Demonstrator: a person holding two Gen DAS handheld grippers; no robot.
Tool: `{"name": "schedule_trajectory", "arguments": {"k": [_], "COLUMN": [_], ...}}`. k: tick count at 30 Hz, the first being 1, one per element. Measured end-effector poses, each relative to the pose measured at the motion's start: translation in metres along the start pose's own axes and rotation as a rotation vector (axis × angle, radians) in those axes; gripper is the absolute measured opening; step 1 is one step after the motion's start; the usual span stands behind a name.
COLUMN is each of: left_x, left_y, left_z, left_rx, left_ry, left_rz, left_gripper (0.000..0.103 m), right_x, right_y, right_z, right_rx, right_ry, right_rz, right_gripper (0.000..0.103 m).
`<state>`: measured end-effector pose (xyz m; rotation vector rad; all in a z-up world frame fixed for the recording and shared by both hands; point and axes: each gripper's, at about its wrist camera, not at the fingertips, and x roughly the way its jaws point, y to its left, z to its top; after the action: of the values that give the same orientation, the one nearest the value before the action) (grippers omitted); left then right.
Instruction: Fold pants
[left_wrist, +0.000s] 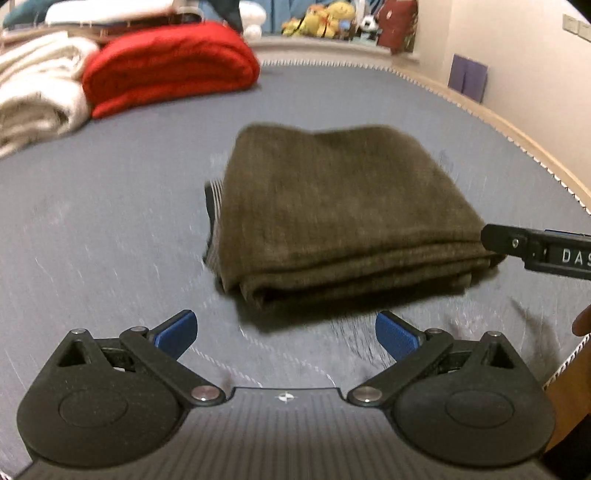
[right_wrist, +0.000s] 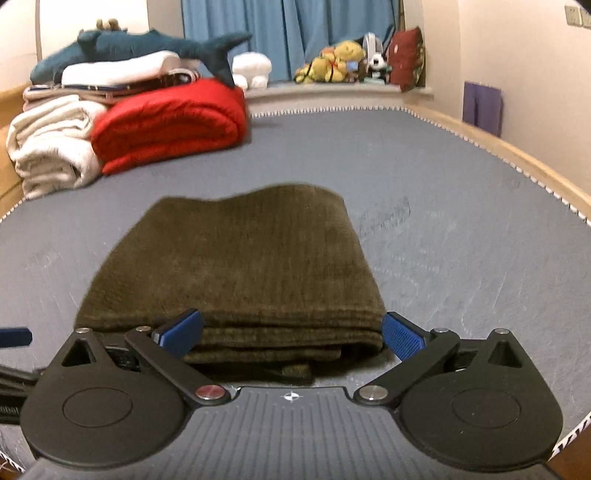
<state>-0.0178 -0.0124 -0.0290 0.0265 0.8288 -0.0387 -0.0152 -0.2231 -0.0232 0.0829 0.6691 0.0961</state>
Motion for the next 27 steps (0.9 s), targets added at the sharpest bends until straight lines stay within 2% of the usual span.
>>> {"name": "schedule_trajectory", "arguments": {"k": [3,8,15,27], "left_x": [0.004,0.002,0.004,0.002], "left_y": [-0.001,0.001,0.007,0.004], "left_z": [-0.002,0.004,0.006,0.001], "left_rx": [-0.012,-0.039,-0.082,-0.082], "left_ry": [0.022,-0.017,-0.018,-0.011], "left_rz": [-0.006,-0.001,0.007,-0.011], "left_gripper": [0.103,0.103,0.103,0.103], "right_x": [-0.001,-0.010,-0.009,-0.015], "right_y": [0.003,0.011,0.009,0.010], "right_z": [0.001,0.004,0.007,0.005], "right_rx": [-0.002,-0.054,-0.032,-0.041], "right_ry": [-0.001,-0.049,-0.037,-0.052], "right_rz": [0.011,0.009,0.028,0.016], "right_gripper": [0.102,0.102,0.102,0.102]}}
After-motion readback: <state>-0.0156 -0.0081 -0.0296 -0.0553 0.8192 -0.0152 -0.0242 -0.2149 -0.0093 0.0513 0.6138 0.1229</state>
